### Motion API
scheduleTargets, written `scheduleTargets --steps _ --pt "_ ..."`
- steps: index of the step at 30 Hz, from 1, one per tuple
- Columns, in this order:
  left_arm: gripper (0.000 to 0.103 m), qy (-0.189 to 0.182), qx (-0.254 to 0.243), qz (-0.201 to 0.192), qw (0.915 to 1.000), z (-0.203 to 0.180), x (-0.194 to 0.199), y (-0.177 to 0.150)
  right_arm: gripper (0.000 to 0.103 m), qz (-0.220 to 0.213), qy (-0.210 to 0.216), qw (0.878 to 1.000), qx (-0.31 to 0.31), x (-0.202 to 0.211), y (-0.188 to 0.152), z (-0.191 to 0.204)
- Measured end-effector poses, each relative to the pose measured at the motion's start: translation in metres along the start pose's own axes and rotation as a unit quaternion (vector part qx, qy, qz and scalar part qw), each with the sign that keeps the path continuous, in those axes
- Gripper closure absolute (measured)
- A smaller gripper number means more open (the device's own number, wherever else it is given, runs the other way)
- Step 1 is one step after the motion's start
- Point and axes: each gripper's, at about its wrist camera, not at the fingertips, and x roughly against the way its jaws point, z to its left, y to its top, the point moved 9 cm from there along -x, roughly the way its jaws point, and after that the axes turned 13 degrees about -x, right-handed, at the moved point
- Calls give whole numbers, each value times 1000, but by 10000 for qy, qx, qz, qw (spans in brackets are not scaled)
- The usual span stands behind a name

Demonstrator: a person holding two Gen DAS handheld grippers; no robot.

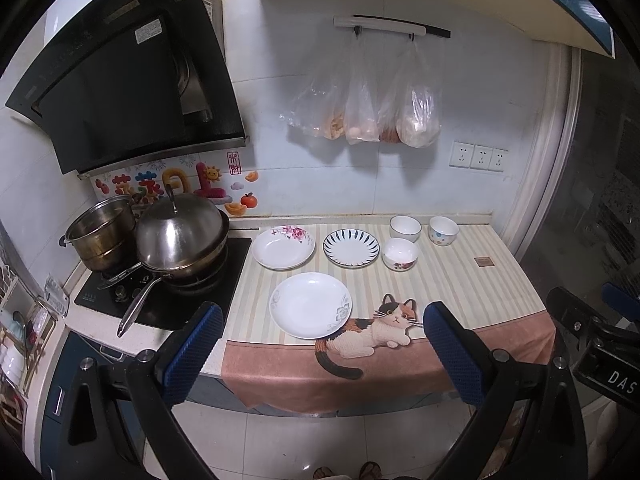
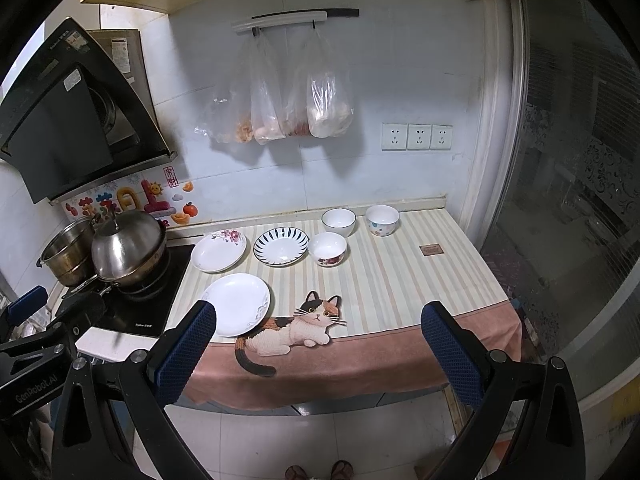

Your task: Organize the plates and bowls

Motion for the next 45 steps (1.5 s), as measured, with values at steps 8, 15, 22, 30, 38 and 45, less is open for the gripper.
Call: scheduleTargets --steps 8,15,22,30,38,45 --pt "0 -22 2 -24 10000 -4 9 3 0 -2 2 10000 -3 3 -2 0" --pt "0 -23 0 -32 10000 -6 11 4 0 -15 14 10000 -5 7 -3 -1" --pt "0 -17 1 -37 10000 -7 12 4 0 -26 12 10000 -9 7 -3 -1" --pt "0 -5 -5 -72 10000 -8 15 4 0 -30 24 10000 -13 9 -3 -1" --pt "0 -6 -8 -84 10000 -11 17 2 0 -35 37 10000 -18 11 -3 -2" --pt "0 18 6 -98 10000 -9 18 0 0 -41 43 10000 -24 12 -3 -3"
